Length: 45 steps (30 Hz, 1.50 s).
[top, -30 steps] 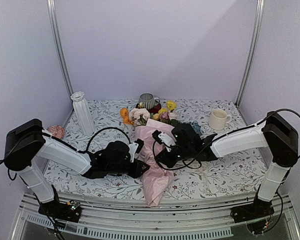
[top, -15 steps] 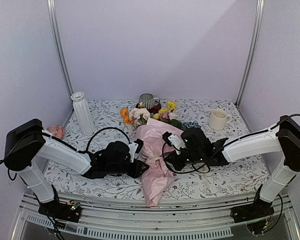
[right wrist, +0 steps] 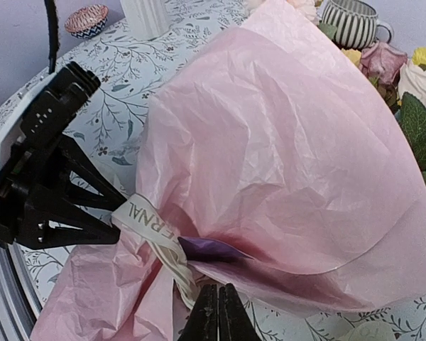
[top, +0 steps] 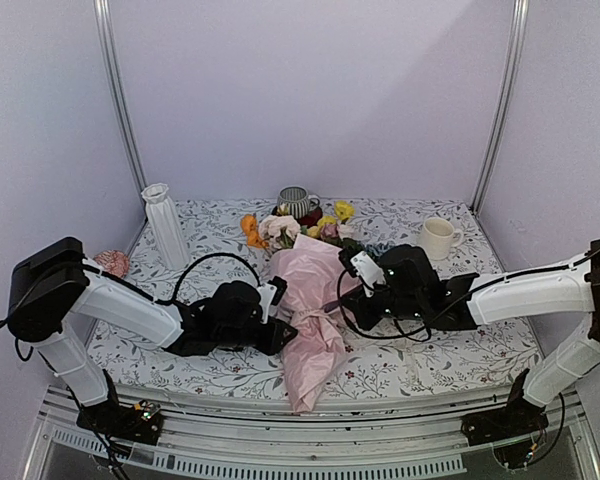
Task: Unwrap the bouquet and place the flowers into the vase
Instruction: Untie the half-tied ribbon from the folded wrapping paper.
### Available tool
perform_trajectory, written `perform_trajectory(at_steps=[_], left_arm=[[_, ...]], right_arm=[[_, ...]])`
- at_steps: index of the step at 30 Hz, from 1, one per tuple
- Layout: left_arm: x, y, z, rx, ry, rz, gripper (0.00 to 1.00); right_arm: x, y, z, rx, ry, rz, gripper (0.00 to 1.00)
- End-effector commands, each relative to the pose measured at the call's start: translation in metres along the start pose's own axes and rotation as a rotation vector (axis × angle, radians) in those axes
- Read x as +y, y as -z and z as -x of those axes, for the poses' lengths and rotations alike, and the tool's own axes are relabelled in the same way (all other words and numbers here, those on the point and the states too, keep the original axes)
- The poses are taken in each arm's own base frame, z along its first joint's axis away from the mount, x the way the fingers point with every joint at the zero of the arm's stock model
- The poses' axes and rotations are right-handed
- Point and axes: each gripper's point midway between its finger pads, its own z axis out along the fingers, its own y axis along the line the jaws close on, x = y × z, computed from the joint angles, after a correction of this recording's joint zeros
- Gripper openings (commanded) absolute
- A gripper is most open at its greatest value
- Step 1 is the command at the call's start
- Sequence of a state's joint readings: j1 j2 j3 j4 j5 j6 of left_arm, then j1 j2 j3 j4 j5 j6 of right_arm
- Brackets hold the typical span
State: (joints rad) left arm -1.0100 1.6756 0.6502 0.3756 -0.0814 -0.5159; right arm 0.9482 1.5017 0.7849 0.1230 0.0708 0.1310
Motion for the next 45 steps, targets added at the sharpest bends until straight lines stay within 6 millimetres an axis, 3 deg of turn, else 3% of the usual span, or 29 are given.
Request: perform_trajectory(at_steps=[1, 5, 8, 12, 20, 28, 35, 45], left_arm=[[-0.004, 0.004, 0.008, -0.014, -0.019, 0.010, 0.36], [-0.008, 0.007, 0.012, -0.026, -0.019, -0.004, 0.36], [-0.015, 0.010, 0.015, -0.037, -0.021, -0.044, 0.45], [-0.025, 0.011, 0.022, -0.064, -0.027, -0.088, 0.55], [-0.016, 0.001, 0.025, -0.053, -0.036, -0.018, 0.55], [-0.010, 0.005, 0.033, -0.068, -0.063, 0.042, 0.56], [-0.027, 0.019, 0.053, -0.117, -0.243, 0.101, 0.59], [-0.033, 0.004, 0.066, -0.112, -0.390, 0.214, 0.60]], right_arm=[[0.012, 0.005, 0.018, -0.042, 0.045, 0.055, 0.05], [0.020, -0.002, 0.014, 0.001, 0.056, 0.094, 0.16], [0.025, -0.007, 0.001, 0.032, 0.055, 0.131, 0.24], [0.028, -0.019, -0.021, 0.094, 0.042, 0.151, 0.25], [0.016, -0.039, -0.045, 0.157, 0.021, 0.090, 0.22], [0.023, -0.028, -0.027, 0.093, 0.012, 0.125, 0.12], [0.023, -0.012, -0.006, 0.024, 0.015, 0.125, 0.07], [0.028, -0.004, 0.012, -0.026, 0.000, 0.150, 0.04]])
